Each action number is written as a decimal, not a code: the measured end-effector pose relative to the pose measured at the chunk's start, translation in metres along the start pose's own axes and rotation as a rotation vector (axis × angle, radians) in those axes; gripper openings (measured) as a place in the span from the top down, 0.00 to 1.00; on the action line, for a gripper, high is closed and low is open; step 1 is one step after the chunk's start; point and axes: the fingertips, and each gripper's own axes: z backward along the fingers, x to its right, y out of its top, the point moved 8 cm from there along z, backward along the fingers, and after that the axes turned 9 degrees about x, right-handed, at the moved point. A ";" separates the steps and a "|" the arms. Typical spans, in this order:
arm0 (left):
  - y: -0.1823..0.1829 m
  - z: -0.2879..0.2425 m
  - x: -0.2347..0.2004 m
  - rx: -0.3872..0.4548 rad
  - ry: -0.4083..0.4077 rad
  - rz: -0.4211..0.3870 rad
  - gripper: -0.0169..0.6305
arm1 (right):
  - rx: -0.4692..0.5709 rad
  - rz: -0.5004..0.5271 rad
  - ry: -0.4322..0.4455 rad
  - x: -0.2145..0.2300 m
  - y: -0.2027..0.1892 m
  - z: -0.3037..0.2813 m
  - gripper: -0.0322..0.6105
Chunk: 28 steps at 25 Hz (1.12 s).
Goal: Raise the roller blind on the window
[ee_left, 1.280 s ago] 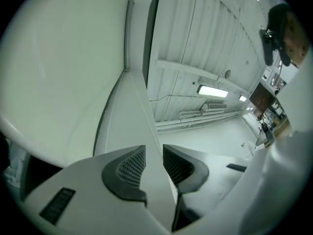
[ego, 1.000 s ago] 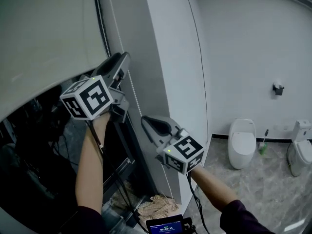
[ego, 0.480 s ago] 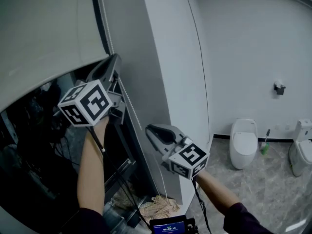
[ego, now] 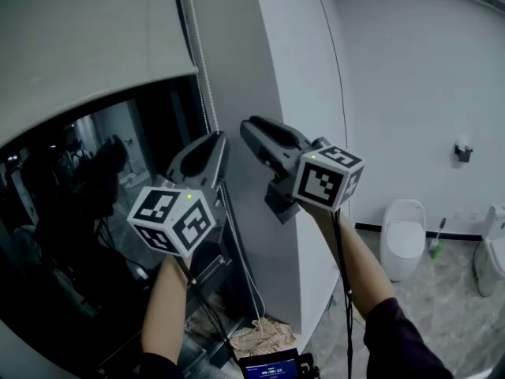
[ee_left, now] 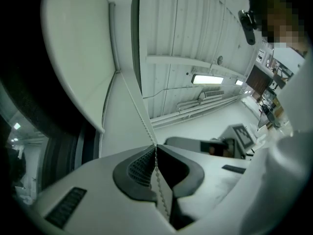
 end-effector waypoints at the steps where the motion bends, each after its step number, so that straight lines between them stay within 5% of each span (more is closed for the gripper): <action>1: -0.004 0.005 0.005 0.000 -0.007 0.007 0.95 | 0.005 -0.004 0.008 0.000 0.005 -0.009 0.83; 8: -0.036 0.034 0.028 -0.043 -0.041 0.056 0.95 | 0.039 -0.034 0.077 -0.017 0.029 -0.059 0.83; 14: -0.064 0.062 0.050 -0.062 -0.068 0.097 0.95 | 0.012 0.058 0.006 -0.013 0.022 -0.073 0.83; 18: -0.063 0.067 0.049 -0.064 -0.062 0.109 0.95 | -0.004 0.090 -0.002 -0.015 0.017 -0.073 0.92; 28: -0.051 0.069 0.032 -0.032 -0.036 0.081 0.94 | -0.039 0.234 -0.026 -0.018 0.012 -0.051 0.93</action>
